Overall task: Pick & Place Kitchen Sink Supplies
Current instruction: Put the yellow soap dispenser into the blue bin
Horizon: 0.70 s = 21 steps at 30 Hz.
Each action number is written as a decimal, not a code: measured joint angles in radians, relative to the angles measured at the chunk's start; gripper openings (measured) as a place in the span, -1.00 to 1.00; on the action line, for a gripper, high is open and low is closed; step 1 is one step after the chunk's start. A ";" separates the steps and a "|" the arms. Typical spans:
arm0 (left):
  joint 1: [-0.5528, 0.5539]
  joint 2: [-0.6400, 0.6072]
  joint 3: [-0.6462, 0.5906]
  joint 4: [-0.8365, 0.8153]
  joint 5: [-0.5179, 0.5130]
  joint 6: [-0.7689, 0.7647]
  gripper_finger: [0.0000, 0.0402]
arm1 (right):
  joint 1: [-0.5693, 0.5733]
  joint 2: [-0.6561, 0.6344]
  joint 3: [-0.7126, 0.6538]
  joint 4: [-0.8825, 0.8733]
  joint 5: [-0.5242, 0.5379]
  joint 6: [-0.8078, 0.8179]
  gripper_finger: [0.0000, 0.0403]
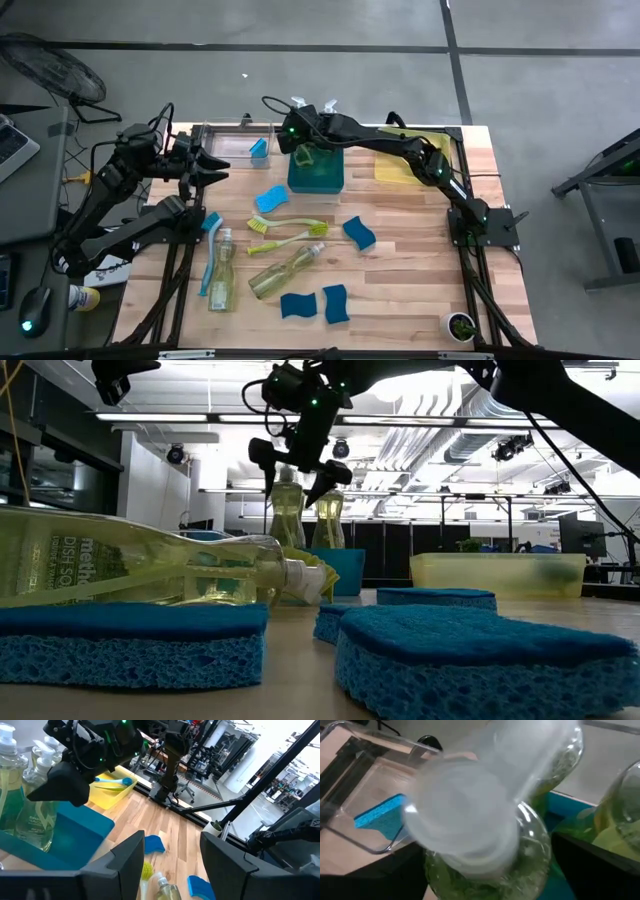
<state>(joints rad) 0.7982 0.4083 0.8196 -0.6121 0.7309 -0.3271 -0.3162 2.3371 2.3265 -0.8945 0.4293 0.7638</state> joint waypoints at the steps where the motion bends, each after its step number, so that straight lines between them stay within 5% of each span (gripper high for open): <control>1: 0.000 0.000 0.000 0.000 0.000 0.000 -0.06 | -0.002 0.000 0.000 -0.001 -0.008 0.000 0.91; 21: 0.000 0.000 0.000 -0.024 0.017 0.000 -0.06 | -0.004 -0.056 -0.001 -0.059 -0.070 -0.023 0.81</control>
<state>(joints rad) 0.7982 0.4080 0.8196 -0.6357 0.7476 -0.3267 -0.3206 2.2811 2.3253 -0.9538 0.3592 0.7410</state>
